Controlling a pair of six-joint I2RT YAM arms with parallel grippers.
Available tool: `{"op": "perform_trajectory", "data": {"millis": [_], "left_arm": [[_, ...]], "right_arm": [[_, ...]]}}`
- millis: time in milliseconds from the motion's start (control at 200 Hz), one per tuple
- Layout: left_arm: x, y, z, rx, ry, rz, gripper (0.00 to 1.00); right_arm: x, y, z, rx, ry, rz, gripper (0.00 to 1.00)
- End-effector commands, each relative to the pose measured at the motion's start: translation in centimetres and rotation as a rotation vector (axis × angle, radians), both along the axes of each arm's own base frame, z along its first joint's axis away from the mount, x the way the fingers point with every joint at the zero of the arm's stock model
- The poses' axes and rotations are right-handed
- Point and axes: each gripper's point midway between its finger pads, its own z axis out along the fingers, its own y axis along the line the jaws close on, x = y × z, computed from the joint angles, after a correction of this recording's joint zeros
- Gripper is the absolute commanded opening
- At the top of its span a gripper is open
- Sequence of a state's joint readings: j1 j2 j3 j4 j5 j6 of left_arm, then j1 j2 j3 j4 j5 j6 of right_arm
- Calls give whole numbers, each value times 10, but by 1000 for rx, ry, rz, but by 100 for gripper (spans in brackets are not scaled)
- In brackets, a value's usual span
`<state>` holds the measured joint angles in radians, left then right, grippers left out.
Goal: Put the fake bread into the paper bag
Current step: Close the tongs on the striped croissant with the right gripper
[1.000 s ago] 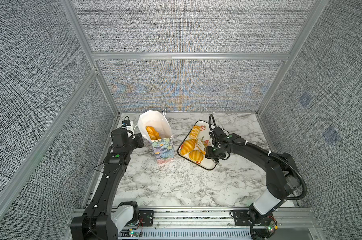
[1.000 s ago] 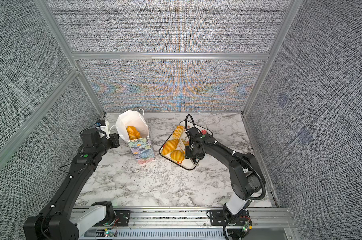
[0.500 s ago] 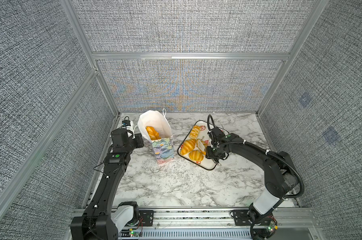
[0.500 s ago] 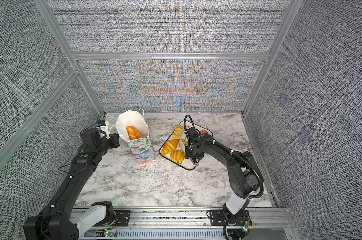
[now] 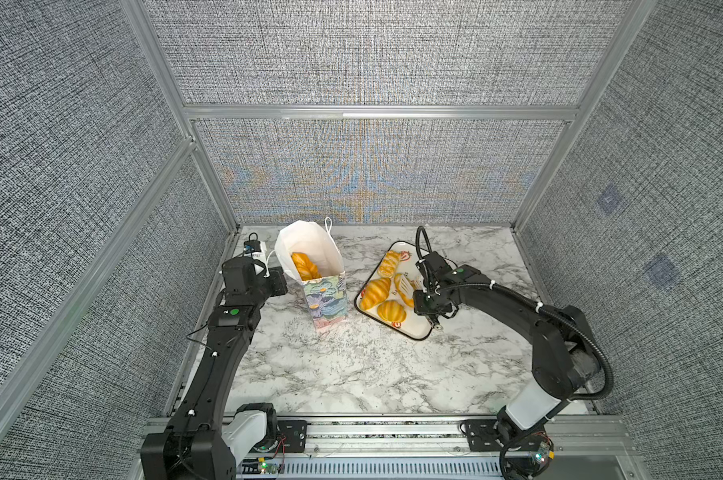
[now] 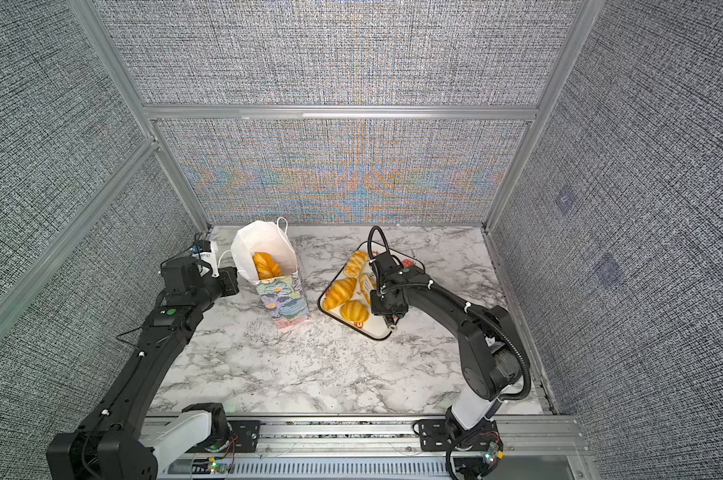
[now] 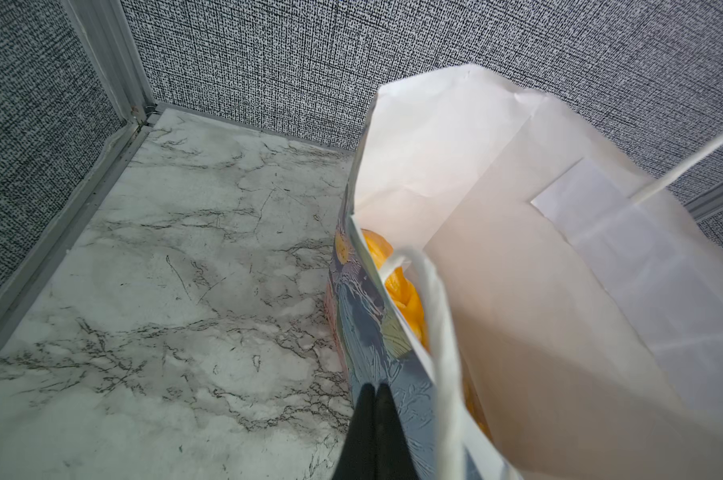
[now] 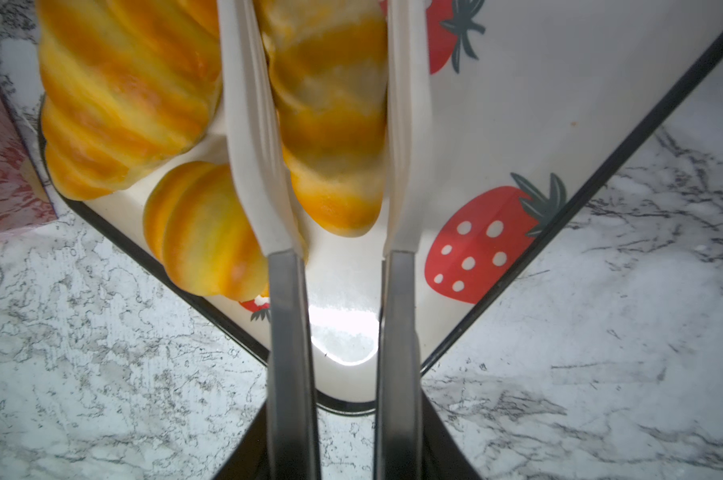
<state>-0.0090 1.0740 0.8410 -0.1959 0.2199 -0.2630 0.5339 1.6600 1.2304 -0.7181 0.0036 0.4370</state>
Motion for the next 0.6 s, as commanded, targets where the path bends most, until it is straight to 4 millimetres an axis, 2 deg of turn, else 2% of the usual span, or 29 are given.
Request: {"op": "perform_trajectory", "data": {"millis": [0,315,595], "left_arm": [[1,-1,4,-6,-15,-7,0],[1,-1,3,-4,-15,-7,0],[1,0,4,-3,-17,-4,0]], "right_arm": [[4,-3,10,-11,-40,-10,37],[8,-2,33,34,-118,-27,33],[13,3,65,108,-211,-27,29]]}}
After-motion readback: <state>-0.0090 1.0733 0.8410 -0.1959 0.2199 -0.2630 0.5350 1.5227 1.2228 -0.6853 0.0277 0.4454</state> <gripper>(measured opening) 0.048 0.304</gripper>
